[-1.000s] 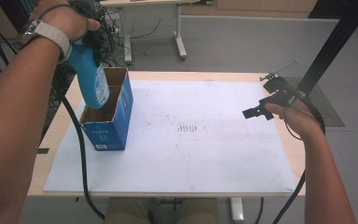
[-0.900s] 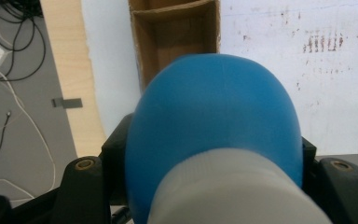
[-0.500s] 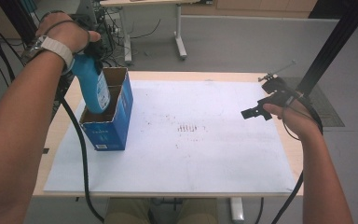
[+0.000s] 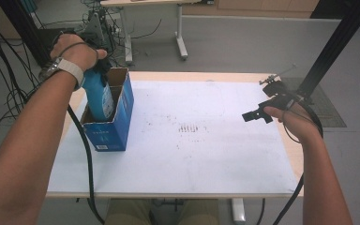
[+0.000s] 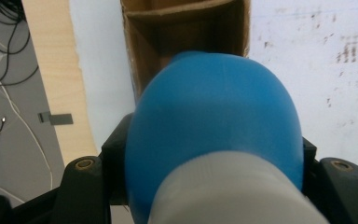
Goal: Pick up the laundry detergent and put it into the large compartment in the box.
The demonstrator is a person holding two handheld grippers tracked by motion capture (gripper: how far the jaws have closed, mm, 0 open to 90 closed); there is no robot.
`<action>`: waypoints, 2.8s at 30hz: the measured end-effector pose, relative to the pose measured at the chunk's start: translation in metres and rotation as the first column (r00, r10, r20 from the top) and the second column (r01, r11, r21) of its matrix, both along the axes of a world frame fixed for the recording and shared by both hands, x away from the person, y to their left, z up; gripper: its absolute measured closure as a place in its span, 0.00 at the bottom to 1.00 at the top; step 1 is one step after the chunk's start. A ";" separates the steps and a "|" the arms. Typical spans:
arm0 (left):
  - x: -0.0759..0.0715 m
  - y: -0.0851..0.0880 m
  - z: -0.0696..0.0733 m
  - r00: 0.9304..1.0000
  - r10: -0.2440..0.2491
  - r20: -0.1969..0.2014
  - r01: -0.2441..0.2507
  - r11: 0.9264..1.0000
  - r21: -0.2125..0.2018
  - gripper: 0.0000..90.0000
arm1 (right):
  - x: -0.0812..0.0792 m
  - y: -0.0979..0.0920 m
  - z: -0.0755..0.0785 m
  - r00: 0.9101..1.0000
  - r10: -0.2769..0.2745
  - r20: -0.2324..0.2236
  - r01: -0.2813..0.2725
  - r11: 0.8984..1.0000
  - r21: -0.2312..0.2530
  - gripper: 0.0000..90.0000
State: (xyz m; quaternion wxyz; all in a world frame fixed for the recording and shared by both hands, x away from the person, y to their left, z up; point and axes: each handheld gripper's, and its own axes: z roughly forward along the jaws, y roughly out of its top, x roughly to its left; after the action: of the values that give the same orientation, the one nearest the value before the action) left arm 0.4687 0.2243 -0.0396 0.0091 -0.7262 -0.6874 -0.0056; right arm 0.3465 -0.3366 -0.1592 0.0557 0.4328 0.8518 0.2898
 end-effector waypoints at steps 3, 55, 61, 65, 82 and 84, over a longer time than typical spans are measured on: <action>-0.001 0.006 -0.011 1.000 -0.002 0.010 0.002 1.000 -0.020 0.43 | 0.000 0.000 -0.002 1.000 -0.002 -0.001 0.002 1.000 0.006 0.10; 0.002 0.008 -0.109 1.000 -0.007 -0.019 0.007 1.000 -0.024 0.43 | 0.005 0.001 -0.022 0.999 -0.013 -0.039 0.014 1.000 0.008 0.10; 0.001 0.008 -0.112 1.000 -0.009 -0.016 0.009 1.000 -0.025 0.43 | 0.005 0.001 -0.022 0.999 -0.013 -0.039 0.013 1.000 0.009 0.10; 0.002 0.007 -0.112 1.000 -0.010 -0.018 0.010 1.000 -0.023 0.43 | 0.004 0.000 -0.023 0.999 -0.015 -0.040 0.015 1.000 0.009 0.10; 0.000 0.008 -0.113 1.000 -0.018 -0.020 0.018 1.000 -0.021 0.43 | 0.004 0.002 -0.021 0.999 -0.009 -0.033 0.009 1.000 0.005 0.10; 0.000 0.007 -0.113 1.000 -0.019 -0.021 0.019 1.000 -0.020 0.43 | 0.004 0.002 -0.021 0.999 -0.010 -0.034 0.010 1.000 0.004 0.10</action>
State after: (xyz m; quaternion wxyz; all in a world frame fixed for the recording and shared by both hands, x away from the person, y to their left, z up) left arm 0.4689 0.2316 -0.1524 0.0091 -0.7328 -0.6803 0.0087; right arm 0.3501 -0.3349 -0.1799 0.0416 0.4422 0.8498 0.2837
